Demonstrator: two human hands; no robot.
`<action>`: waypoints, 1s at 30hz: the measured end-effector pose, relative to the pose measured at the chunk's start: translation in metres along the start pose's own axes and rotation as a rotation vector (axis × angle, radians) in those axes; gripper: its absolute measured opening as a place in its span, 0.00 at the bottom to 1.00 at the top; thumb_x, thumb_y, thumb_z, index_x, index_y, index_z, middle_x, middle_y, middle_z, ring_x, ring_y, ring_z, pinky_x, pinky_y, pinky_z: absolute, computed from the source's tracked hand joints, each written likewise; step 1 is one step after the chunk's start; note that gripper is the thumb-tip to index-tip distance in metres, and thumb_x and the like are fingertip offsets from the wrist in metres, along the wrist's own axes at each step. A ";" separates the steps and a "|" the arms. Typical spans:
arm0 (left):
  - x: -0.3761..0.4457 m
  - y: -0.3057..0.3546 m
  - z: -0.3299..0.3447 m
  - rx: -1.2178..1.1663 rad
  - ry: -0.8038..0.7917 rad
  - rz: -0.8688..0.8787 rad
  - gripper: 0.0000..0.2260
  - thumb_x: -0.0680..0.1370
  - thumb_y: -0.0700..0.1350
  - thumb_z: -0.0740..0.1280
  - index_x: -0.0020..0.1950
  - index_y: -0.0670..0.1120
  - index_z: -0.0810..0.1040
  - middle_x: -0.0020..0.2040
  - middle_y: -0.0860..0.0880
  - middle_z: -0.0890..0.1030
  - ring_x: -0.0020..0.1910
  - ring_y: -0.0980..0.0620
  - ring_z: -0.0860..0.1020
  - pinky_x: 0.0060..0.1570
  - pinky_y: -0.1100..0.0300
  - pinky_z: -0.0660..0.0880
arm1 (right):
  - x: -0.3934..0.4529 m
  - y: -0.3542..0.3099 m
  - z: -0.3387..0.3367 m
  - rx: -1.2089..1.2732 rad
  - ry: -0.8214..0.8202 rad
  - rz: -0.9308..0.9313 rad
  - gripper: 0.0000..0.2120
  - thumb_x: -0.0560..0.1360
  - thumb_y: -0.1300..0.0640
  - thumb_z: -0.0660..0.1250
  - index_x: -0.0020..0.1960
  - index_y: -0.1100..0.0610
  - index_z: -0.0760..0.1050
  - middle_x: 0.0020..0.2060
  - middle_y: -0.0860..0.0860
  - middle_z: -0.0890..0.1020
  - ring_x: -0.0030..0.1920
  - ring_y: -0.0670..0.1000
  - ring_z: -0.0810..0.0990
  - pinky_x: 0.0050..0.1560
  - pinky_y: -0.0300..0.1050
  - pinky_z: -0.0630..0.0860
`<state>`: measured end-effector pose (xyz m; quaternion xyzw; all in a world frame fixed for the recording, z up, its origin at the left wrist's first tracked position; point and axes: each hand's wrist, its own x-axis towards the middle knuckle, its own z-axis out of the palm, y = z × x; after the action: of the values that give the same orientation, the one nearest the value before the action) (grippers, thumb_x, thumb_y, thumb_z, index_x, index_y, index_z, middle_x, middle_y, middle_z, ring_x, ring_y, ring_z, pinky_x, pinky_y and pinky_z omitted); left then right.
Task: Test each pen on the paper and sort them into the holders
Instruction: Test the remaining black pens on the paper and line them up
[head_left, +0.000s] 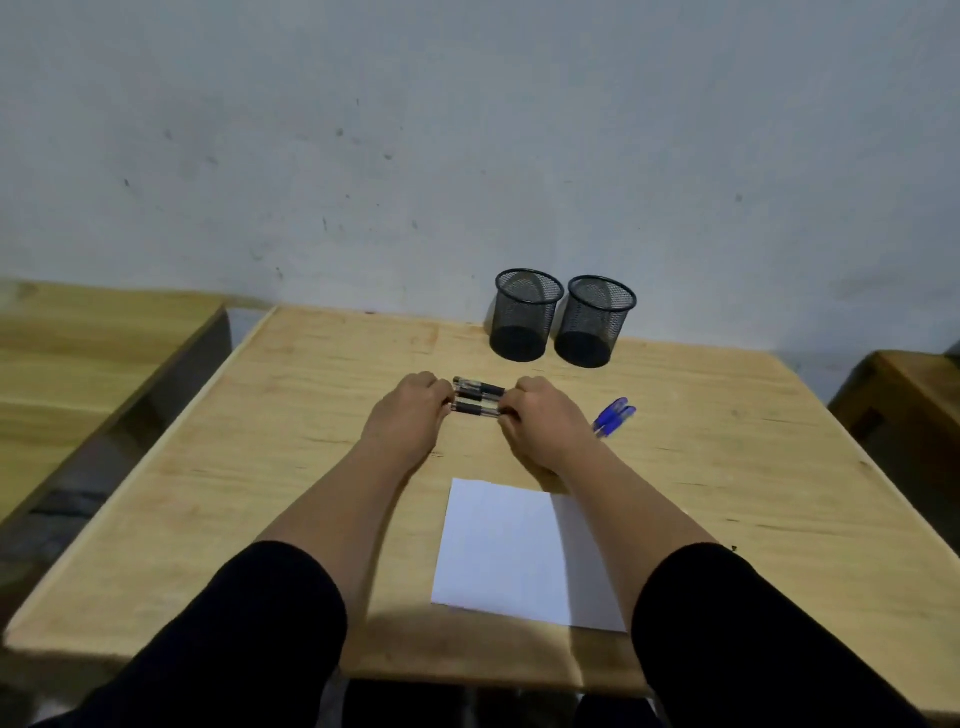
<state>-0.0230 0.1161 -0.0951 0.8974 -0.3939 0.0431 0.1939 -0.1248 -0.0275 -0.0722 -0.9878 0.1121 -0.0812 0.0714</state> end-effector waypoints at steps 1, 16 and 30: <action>0.001 -0.001 0.001 -0.015 0.013 -0.002 0.10 0.78 0.43 0.60 0.57 0.42 0.75 0.53 0.42 0.75 0.53 0.43 0.73 0.44 0.47 0.75 | 0.002 0.002 0.000 0.014 -0.005 -0.002 0.13 0.78 0.54 0.60 0.59 0.57 0.76 0.52 0.55 0.76 0.51 0.52 0.74 0.51 0.45 0.73; -0.015 0.043 -0.025 -0.677 0.368 -0.125 0.06 0.74 0.37 0.65 0.42 0.47 0.79 0.38 0.55 0.79 0.39 0.61 0.75 0.38 0.76 0.66 | -0.008 -0.010 -0.033 1.459 0.162 0.253 0.03 0.74 0.63 0.69 0.41 0.60 0.77 0.31 0.55 0.79 0.28 0.46 0.75 0.29 0.34 0.73; -0.037 0.019 -0.026 -0.673 0.399 -0.420 0.10 0.74 0.32 0.62 0.41 0.44 0.79 0.39 0.47 0.79 0.39 0.53 0.76 0.33 0.73 0.72 | -0.065 0.043 -0.051 1.352 0.421 0.339 0.07 0.76 0.63 0.66 0.38 0.58 0.74 0.28 0.53 0.76 0.24 0.43 0.73 0.28 0.34 0.71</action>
<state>-0.0598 0.1401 -0.0734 0.8188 -0.1502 0.0444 0.5522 -0.2058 -0.0603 -0.0389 -0.6604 0.2002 -0.3090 0.6544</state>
